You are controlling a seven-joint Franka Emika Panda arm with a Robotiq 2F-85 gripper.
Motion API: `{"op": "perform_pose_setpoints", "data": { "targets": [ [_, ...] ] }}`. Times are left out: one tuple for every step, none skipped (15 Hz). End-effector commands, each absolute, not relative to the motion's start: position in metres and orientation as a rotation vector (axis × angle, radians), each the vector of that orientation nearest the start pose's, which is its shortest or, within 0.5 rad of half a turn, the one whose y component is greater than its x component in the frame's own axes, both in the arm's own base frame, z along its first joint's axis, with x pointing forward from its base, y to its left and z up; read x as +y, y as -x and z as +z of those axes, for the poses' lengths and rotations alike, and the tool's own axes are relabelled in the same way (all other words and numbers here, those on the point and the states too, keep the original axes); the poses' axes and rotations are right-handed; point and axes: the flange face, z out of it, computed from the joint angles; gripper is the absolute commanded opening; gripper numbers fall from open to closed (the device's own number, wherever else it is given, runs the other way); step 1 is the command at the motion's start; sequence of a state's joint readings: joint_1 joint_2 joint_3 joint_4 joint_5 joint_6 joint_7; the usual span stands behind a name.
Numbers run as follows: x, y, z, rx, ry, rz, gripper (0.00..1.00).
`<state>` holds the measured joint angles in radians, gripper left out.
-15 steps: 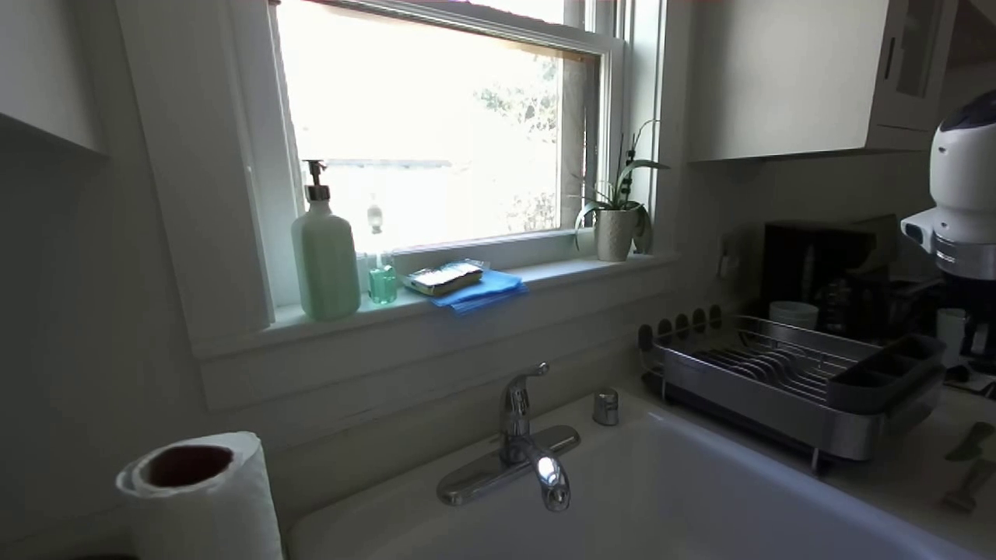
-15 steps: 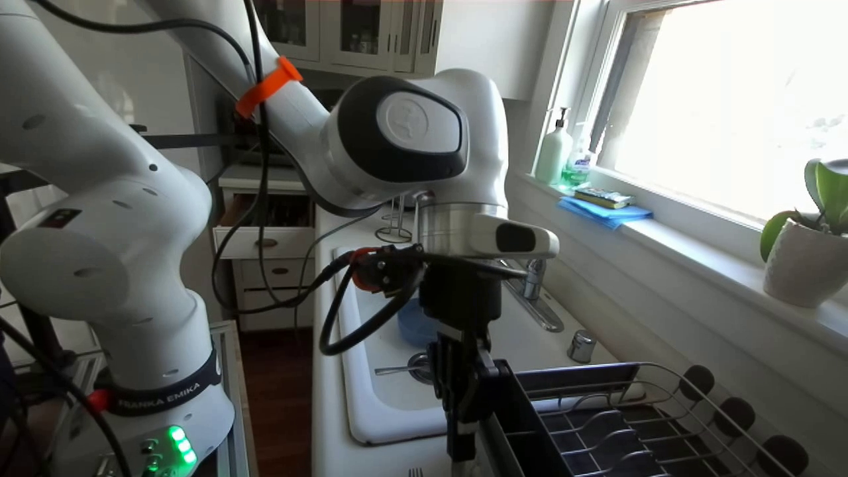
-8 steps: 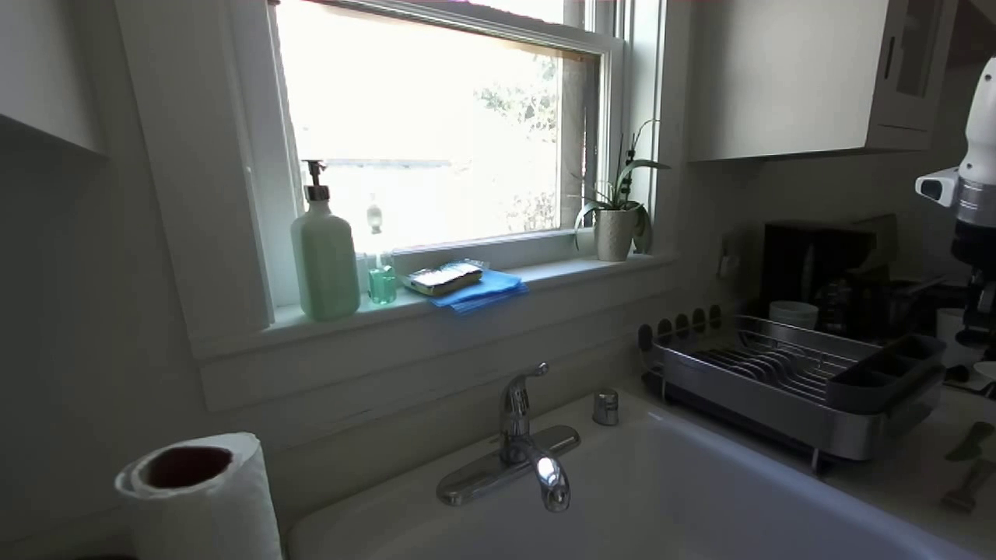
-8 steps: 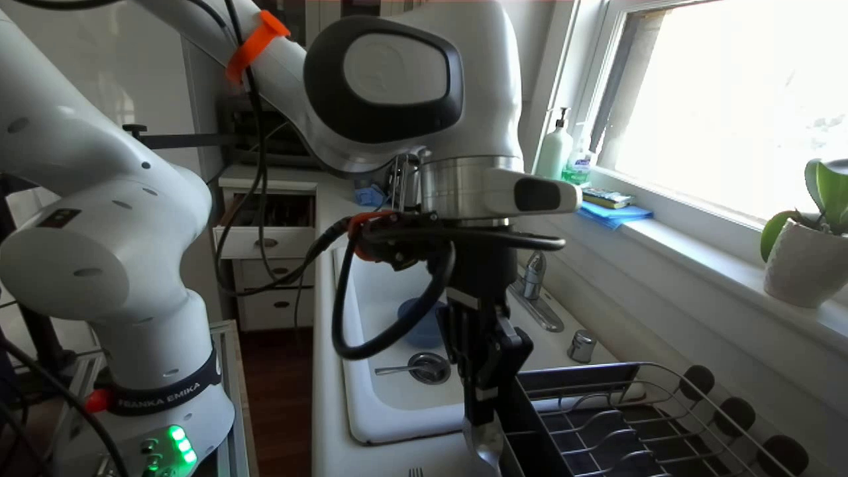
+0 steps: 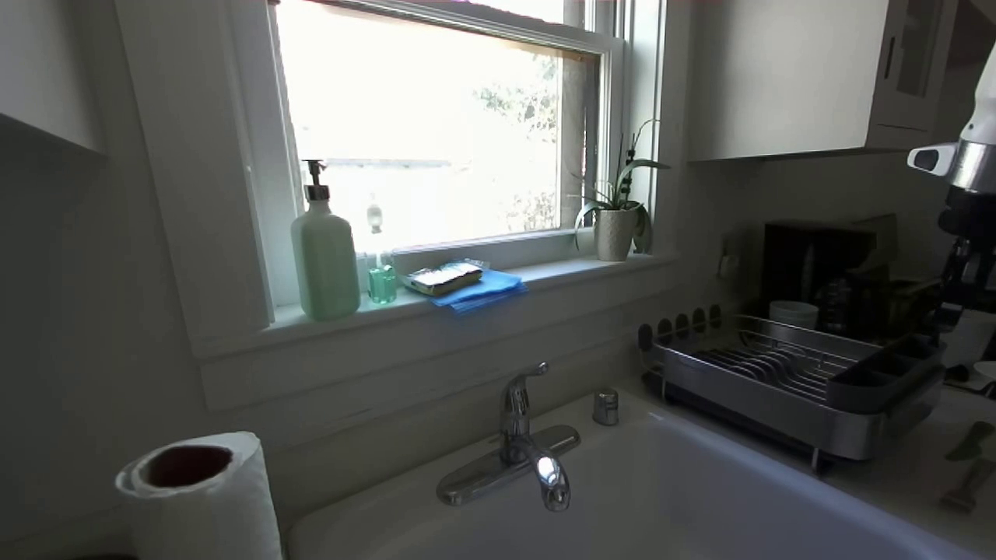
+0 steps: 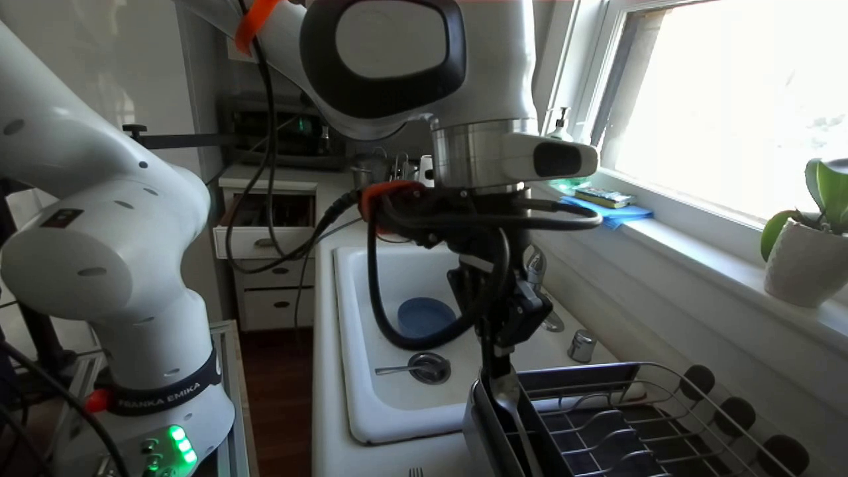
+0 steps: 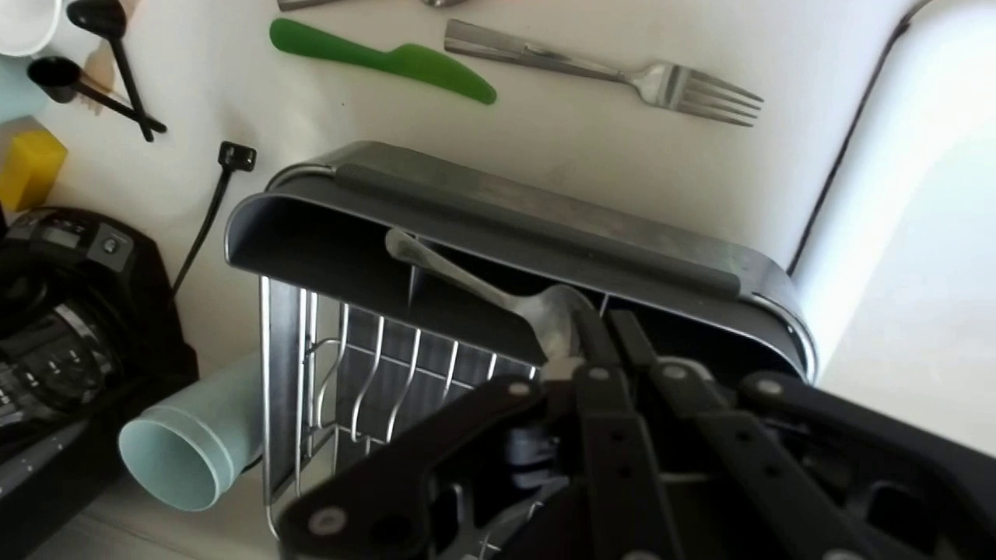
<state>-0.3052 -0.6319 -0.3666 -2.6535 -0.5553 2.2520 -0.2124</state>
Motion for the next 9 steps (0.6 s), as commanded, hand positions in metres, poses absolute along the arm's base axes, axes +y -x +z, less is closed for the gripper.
{"op": "perform_pose_setpoints", "data": {
  "targets": [
    [-0.237, -0.297, 0.460, 0.105, 3.358, -0.318, 0.01],
    [-0.234, -0.301, 0.461, 0.095, 3.329, -0.342, 0.01],
    [-0.229, -0.305, 0.462, 0.088, 3.299, -0.362, 0.01],
    [-0.226, -0.309, 0.463, 0.076, 3.272, -0.374, 0.01],
    [-0.223, -0.314, 0.464, 0.064, 3.248, -0.385, 0.01],
    [-0.220, -0.317, 0.464, 0.054, 3.229, -0.393, 0.01],
    [-0.218, -0.320, 0.465, 0.042, 3.213, -0.405, 0.01],
    [-0.217, -0.323, 0.465, 0.031, 3.197, -0.408, 0.01],
    [-0.216, -0.326, 0.464, 0.023, 3.182, -0.408, 0.01]
  ]
}}
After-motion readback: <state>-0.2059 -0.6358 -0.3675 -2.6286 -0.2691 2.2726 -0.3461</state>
